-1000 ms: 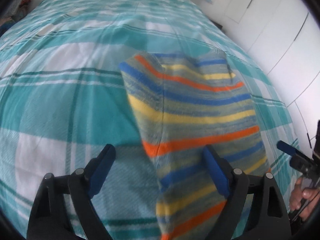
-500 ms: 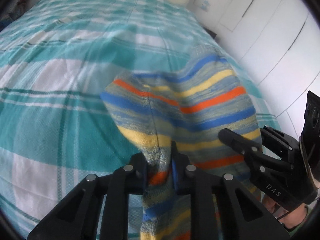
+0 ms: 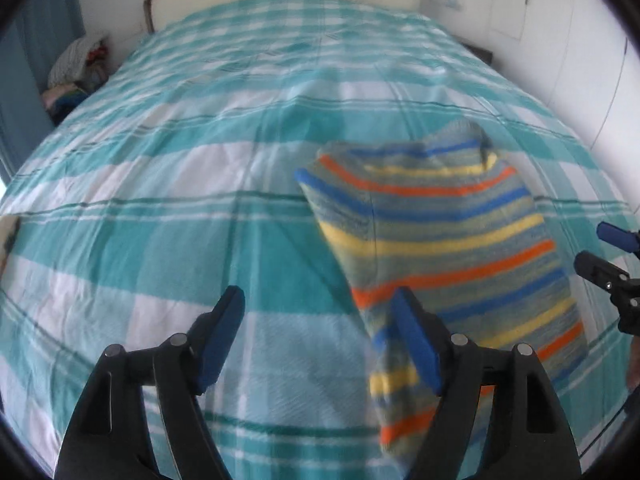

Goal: Fold small clothes

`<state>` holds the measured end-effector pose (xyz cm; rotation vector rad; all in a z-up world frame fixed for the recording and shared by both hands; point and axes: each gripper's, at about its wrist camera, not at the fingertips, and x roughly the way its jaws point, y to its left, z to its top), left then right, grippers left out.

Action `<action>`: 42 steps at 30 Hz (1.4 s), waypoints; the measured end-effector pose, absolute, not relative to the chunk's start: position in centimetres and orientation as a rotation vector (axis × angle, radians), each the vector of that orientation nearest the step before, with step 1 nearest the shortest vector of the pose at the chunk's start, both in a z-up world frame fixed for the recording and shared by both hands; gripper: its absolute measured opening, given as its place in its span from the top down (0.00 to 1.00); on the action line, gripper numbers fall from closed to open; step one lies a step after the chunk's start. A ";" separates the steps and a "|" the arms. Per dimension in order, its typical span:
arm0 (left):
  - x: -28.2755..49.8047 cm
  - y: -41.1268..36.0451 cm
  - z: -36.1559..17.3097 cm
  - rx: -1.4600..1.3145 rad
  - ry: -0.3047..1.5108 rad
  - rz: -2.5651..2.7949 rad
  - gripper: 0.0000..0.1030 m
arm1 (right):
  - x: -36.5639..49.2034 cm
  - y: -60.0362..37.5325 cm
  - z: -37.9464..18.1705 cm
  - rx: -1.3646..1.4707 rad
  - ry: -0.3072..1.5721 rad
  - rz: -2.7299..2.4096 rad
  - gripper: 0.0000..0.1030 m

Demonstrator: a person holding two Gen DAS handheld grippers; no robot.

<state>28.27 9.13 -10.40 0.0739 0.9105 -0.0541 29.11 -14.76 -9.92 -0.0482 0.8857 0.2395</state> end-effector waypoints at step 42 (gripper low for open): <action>3.2 5.4 3.9 0.066 0.681 0.044 0.00 | 5.5 -13.3 4.7 -0.117 0.704 0.242 0.00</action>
